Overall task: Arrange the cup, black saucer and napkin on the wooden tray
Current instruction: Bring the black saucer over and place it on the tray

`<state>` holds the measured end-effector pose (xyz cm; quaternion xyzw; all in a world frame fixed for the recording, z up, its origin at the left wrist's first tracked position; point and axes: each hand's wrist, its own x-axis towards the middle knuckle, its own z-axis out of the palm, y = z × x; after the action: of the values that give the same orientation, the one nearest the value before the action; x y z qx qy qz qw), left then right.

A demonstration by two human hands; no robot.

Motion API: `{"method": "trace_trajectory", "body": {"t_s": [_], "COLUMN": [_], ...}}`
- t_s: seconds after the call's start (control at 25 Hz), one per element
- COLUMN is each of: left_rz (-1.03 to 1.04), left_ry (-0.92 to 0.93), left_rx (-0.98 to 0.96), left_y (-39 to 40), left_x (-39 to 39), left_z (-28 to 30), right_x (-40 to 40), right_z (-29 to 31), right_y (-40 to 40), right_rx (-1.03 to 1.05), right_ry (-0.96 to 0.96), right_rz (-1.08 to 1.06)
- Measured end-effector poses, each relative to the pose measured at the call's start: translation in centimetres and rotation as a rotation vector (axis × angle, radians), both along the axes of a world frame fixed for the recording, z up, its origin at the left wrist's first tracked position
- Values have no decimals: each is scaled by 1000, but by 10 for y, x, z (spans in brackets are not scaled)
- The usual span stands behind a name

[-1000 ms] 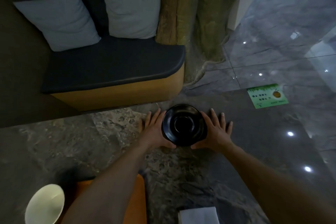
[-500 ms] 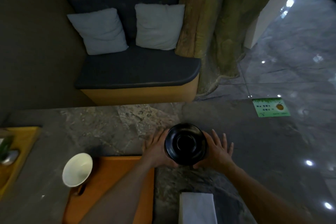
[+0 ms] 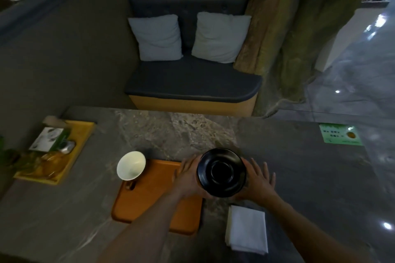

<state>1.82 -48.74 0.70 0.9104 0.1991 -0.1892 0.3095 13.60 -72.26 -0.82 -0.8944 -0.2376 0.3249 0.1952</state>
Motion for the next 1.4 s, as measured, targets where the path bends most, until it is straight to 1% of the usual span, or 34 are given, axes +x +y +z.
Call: {"method": "trace_trajectory", "body": {"t_s": [0.12,0.2,0.36,0.52,0.64,0.84,0.92,1.0,1.12,1.2,1.4], "left_rz": [43,70,84,104,64,2,-33,-16,-39,-46,-33], "left_ry": [-69,-133,-163,-234,-255,-309,-331,-297,-186,-155,-78], "left_rx": [-19,-80,-154,-222,-218,-302,-305,-286,-111,-48,-59], "left_y": [6,12,30,46,58,72,78,85,94,98,103], "left_x": [-19,-33,-55,-76,-88,-98,-100,-104,-111,-113,-116], "left_z": [5,6,8,5,0,-3,-8,-17,-38,-50,-67], "right_x": [-14,-26,-51,-73,-87,-107,-113,-119,-123,-124,-125], "right_z": [8,9,11,13,9,-8,-14,-21,-29,-36,-47], "right_y": [10,19,35,52,65,78,83,87,92,95,99], "right_rx": [-5,-14,2,12,4,-16,-23,-24,-47,-62,-81], "right_ry": [-23,-30,-20,-20,-37,-25,-13,-6,-21,-34,-41], "right_rz": [16,29,-4,-11,-30,-26,-21,-32,-40,-43,-38]}}
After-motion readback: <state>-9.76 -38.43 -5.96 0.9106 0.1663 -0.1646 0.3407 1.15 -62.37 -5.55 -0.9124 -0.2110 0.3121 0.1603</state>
